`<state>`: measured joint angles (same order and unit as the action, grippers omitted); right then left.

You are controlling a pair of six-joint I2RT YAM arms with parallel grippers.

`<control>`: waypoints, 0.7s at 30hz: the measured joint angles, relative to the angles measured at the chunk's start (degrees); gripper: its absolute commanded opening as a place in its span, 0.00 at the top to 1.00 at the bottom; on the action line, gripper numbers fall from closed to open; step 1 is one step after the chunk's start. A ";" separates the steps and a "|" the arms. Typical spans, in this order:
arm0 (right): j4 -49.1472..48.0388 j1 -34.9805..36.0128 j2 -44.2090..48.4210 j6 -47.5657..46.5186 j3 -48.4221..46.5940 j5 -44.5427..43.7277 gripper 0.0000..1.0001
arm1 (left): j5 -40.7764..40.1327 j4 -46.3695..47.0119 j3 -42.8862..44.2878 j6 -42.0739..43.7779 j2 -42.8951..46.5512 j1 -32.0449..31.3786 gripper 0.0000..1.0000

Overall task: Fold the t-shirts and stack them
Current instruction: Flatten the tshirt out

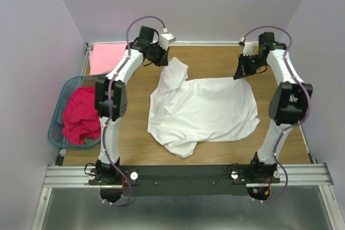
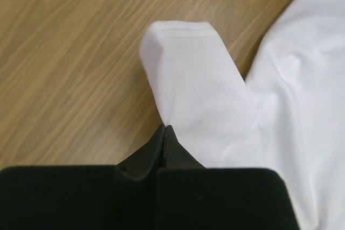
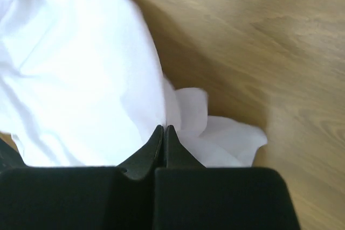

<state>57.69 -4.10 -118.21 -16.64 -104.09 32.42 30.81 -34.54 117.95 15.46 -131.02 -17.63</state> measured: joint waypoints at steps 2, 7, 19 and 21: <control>0.90 0.31 5.53 -3.28 2.45 0.92 0.99 | 0.46 -0.04 -4.15 1.33 6.45 1.44 1.00; 5.20 8.22 27.26 -14.95 20.09 1.64 0.87 | 2.45 2.08 -19.06 5.46 25.81 2.51 1.00; 14.99 17.42 39.93 -25.68 37.33 -9.57 0.34 | 3.43 -0.24 -42.14 11.10 34.51 4.94 1.00; 14.10 16.33 36.70 -23.47 32.37 -9.46 0.42 | 3.39 -0.11 -41.59 11.23 34.51 5.38 1.00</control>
<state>71.79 12.23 -81.52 -40.12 -71.72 22.96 34.20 -34.65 76.36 26.70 -96.51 -12.25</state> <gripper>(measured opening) 0.667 0.004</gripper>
